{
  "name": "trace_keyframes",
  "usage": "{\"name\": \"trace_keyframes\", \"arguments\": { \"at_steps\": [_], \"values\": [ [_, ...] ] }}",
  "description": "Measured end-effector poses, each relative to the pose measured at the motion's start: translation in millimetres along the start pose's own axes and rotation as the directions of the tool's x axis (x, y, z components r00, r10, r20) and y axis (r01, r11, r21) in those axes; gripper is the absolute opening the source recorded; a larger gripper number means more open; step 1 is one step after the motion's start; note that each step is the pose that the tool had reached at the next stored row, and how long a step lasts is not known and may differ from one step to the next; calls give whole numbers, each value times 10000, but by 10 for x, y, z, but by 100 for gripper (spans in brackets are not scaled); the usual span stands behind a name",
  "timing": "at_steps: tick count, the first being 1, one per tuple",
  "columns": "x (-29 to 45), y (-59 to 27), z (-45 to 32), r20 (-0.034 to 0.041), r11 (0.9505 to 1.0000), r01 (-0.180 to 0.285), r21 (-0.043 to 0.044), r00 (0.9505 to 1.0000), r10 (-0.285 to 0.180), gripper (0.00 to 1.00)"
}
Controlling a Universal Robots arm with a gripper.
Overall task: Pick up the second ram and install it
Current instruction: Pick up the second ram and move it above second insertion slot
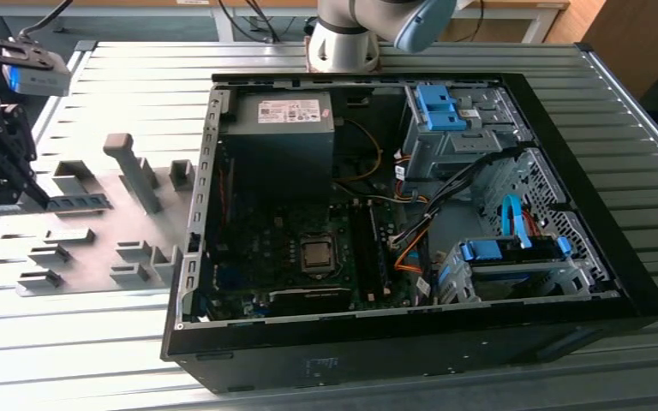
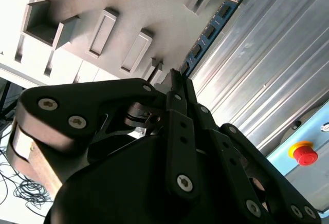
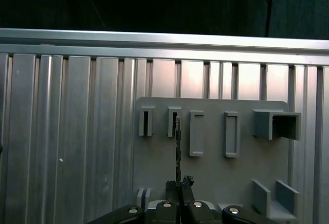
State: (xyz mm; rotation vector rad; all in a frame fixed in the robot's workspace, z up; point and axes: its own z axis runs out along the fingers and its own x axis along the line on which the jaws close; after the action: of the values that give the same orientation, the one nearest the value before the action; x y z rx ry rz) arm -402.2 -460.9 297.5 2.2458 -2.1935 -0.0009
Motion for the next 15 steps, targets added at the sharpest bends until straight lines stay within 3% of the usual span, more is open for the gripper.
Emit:
{"name": "trace_keyframes", "arguments": {
  "at_steps": [15],
  "values": [
    [0,0,-160,0,10000,0,0,10000,0,14]
  ]
}}
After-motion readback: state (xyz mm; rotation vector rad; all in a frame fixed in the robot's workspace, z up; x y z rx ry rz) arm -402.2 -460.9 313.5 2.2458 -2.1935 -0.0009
